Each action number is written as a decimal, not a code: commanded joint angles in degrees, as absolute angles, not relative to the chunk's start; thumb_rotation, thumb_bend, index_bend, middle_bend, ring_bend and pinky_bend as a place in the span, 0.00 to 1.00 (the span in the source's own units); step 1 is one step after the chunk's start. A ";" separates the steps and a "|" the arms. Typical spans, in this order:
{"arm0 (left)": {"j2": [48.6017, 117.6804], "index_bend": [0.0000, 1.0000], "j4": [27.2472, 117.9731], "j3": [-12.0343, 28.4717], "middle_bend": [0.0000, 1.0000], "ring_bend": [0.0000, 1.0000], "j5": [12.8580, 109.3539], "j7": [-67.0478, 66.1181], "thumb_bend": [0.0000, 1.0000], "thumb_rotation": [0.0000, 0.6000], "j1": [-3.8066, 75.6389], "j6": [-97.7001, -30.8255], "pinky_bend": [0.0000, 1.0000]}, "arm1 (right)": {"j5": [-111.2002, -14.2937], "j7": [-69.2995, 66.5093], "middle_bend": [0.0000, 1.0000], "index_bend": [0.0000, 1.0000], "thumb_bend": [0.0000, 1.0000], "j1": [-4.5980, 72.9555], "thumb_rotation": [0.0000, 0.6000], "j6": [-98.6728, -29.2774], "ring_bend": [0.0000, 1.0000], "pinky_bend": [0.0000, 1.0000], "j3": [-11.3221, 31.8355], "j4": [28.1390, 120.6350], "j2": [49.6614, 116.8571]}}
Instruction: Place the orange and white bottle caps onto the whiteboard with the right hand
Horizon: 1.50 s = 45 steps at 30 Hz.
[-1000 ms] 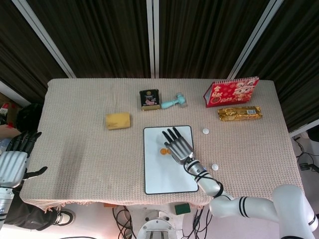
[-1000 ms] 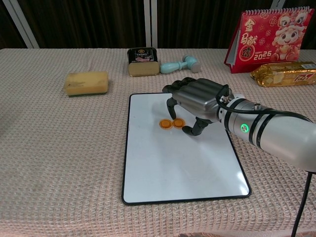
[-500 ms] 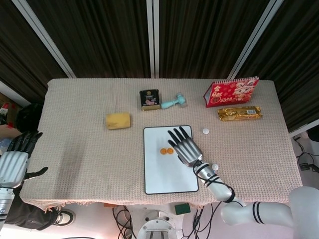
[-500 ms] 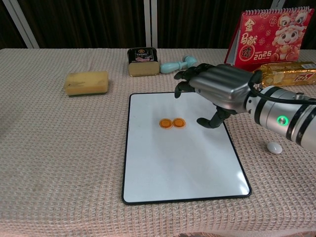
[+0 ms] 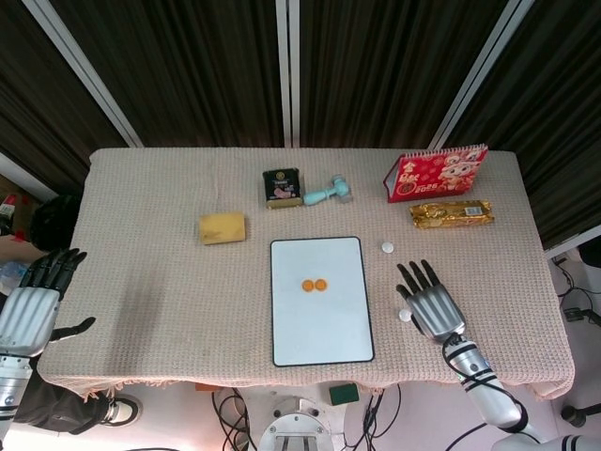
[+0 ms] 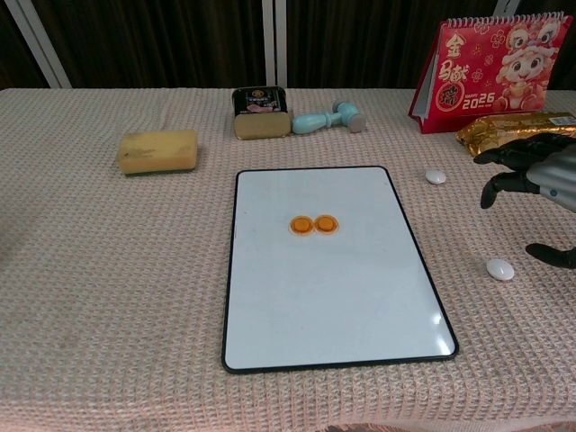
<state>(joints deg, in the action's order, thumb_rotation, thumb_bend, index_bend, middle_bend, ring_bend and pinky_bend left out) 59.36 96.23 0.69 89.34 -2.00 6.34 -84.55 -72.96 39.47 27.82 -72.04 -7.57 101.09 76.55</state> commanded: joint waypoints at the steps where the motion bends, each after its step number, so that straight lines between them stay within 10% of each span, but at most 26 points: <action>1: 59.33 0.09 96.27 0.66 0.07 0.00 89.47 -2.01 0.08 0.96 6.29 -84.67 0.11 | -72.60 37.36 0.01 0.34 0.33 26.50 1.00 -71.84 0.00 0.00 -7.70 99.55 76.63; 45: 58.92 0.09 96.21 0.59 0.07 0.00 89.46 -1.57 0.08 0.96 6.13 -84.67 0.11 | -76.66 36.41 0.01 0.50 0.43 24.24 1.00 -66.28 0.00 0.00 -3.22 92.38 84.13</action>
<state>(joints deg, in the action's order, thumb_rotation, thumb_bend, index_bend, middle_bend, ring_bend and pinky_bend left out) 58.92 96.21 0.59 89.46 -1.57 6.13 -84.67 -76.31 36.20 23.96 -66.41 -3.47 92.00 84.25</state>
